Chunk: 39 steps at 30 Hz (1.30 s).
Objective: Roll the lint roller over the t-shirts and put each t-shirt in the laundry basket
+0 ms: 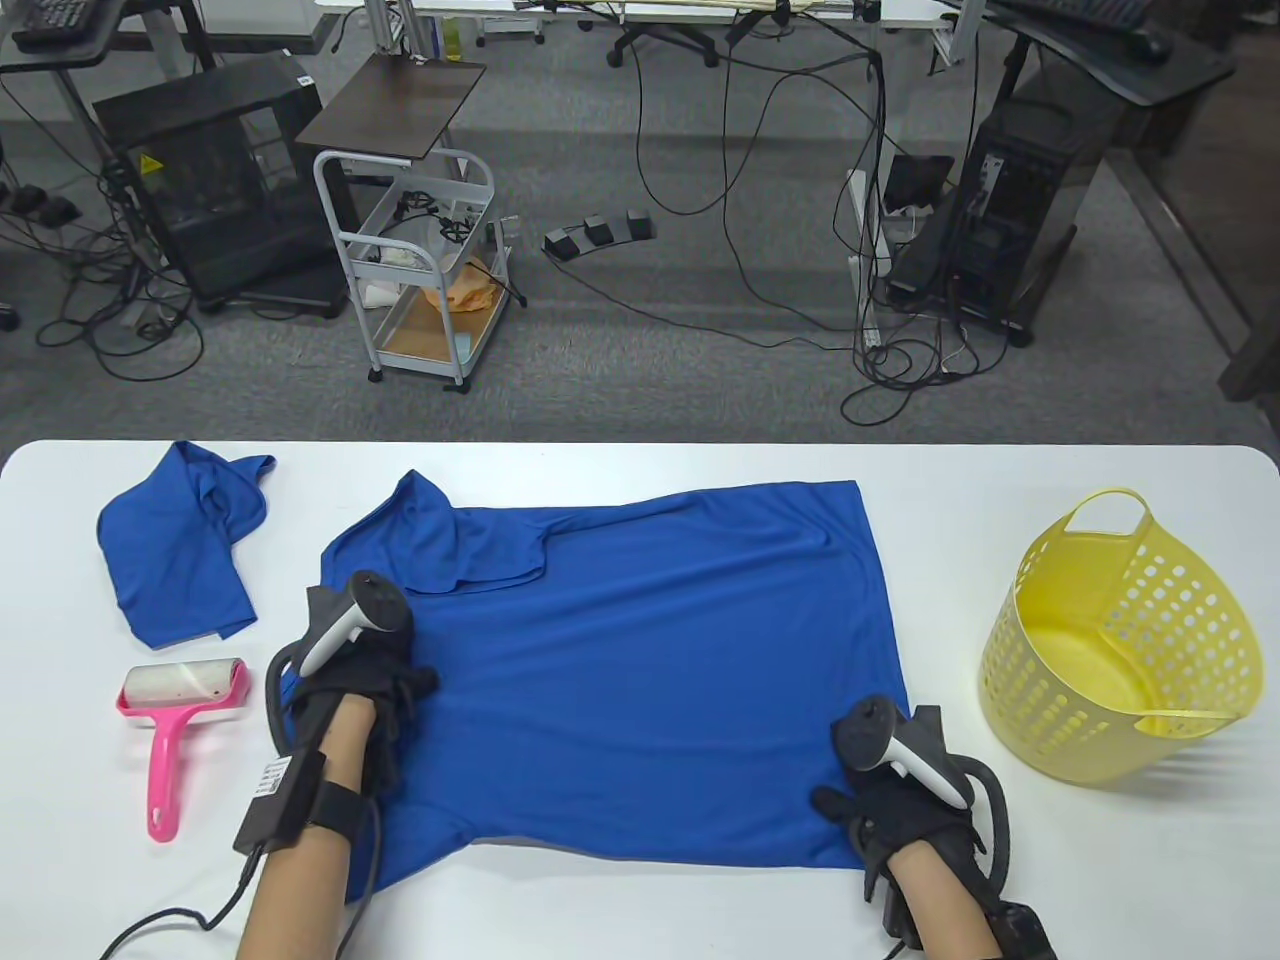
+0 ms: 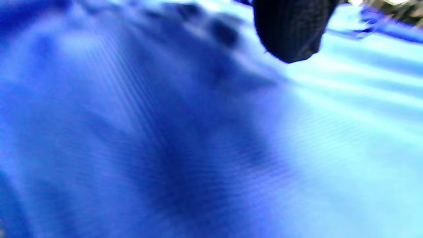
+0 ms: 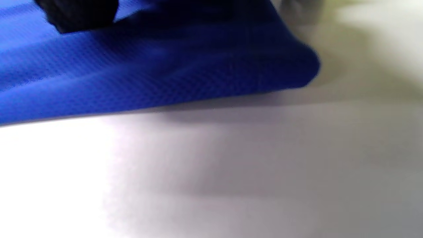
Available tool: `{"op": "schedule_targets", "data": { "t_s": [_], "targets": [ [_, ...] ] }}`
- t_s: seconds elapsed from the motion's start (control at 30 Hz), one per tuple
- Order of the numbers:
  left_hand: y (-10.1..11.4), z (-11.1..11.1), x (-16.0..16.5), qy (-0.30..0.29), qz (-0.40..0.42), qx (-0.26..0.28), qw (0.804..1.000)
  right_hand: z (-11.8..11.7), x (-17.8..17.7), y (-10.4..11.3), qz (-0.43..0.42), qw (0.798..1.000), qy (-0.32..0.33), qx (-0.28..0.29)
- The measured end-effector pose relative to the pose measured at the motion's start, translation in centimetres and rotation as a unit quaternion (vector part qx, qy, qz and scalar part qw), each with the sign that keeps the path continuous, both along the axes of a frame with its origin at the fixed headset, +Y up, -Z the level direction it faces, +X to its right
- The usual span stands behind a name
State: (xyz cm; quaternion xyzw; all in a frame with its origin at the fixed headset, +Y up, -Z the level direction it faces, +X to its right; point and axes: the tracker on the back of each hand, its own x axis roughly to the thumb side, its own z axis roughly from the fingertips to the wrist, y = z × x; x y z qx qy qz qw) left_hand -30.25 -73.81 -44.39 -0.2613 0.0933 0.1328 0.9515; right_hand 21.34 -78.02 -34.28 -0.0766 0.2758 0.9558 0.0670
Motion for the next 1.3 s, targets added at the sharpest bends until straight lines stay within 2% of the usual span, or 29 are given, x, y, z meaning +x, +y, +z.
{"op": "schedule_targets", "data": {
  "t_s": [0.07,0.17,0.23,0.3,0.33,0.5,0.67,0.77,0.8,0.87,0.93,1.0,1.07,1.13,1.2,1.23,1.3],
  "targets": [
    [2.1,1.5,-0.1,-0.022,-0.006,0.034,0.999,0.0,-0.1,0.0,0.000,1.000,0.000,0.004],
    [4.4,4.2,0.8,-0.090,-0.001,0.059,0.994,0.0,-0.1,0.0,0.006,1.000,0.003,0.004],
    [4.7,6.2,1.9,-0.127,0.000,0.036,0.991,0.0,-0.1,0.0,0.003,1.000,0.002,0.001],
    [4.0,8.1,3.1,-0.161,-0.010,-0.032,0.986,0.0,-0.1,0.0,0.005,1.000,0.002,0.000],
    [3.3,9.0,3.7,-0.163,-0.020,-0.043,0.986,0.0,-0.1,0.0,0.005,1.000,0.003,0.000],
    [0.0,11.5,5.1,-0.190,-0.079,-0.041,0.978,0.0,-0.1,0.0,0.006,1.000,0.005,-0.006],
    [-2.0,12.1,5.5,-0.207,-0.138,-0.024,0.968,0.1,-0.1,0.0,0.005,1.000,0.005,-0.004],
    [-1.7,11.7,5.1,-0.186,-0.104,0.040,0.976,0.2,-0.1,-0.1,0.002,1.000,0.003,0.001],
    [-1.7,11.4,4.8,-0.192,-0.084,0.039,0.977,0.2,-0.1,-0.1,0.002,1.000,0.002,0.001],
    [-1.3,10.7,3.9,-0.186,-0.042,0.016,0.982,0.2,-0.1,-0.1,0.002,1.000,0.002,0.001],
    [-0.5,9.8,2.3,-0.154,0.061,-0.032,0.986,0.2,-0.1,-0.2,-0.001,1.000,0.000,0.005],
    [0.0,9.3,1.1,-0.134,0.140,-0.075,0.978,0.3,-0.1,-0.2,-0.003,1.000,0.000,0.007],
    [0.1,9.1,0.4,-0.118,0.185,-0.112,0.969,0.3,-0.1,-0.2,-0.005,1.000,0.000,0.008],
    [-0.1,9.0,0.2,-0.111,0.155,-0.131,0.973,0.3,-0.1,-0.2,-0.005,1.000,0.001,0.006],
    [-0.5,9.2,0.5,-0.122,0.079,-0.103,0.984,0.3,-0.1,-0.2,-0.004,1.000,0.001,0.005],
    [-0.7,9.4,0.8,-0.146,0.056,-0.085,0.984,0.3,-0.1,-0.2,-0.004,1.000,0.001,0.005],
    [-0.8,10.1,1.4,-0.163,0.054,-0.072,0.982,0.3,-0.1,-0.2,-0.005,1.000,0.001,0.005]
  ]
}}
